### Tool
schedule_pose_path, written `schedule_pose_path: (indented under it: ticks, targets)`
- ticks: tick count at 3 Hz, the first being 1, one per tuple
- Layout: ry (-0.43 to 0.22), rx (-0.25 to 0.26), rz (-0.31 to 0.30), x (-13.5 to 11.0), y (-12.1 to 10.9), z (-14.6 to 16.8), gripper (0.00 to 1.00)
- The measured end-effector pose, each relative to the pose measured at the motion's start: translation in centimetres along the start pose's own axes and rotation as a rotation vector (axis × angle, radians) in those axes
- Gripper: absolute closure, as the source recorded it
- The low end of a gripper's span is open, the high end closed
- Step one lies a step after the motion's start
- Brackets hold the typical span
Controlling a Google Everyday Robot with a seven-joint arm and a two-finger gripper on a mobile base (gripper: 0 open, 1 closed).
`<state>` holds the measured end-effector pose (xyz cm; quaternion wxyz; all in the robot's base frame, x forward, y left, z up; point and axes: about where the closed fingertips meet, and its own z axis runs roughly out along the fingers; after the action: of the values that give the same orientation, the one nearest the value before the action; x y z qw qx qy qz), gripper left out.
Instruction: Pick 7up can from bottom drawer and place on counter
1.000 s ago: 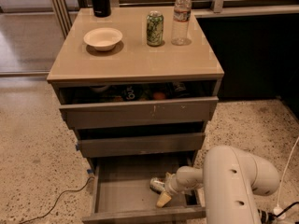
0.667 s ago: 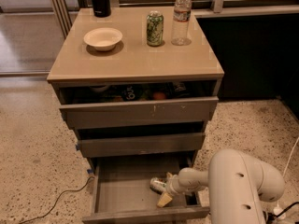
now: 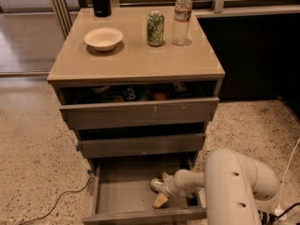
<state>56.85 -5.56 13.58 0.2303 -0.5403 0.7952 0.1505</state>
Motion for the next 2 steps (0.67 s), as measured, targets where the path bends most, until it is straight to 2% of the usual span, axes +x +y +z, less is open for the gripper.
schedule_pose_path:
  ticks: [2]
  targets:
    - [0.000,0.000,0.000,0.00,0.01,0.00,0.43]
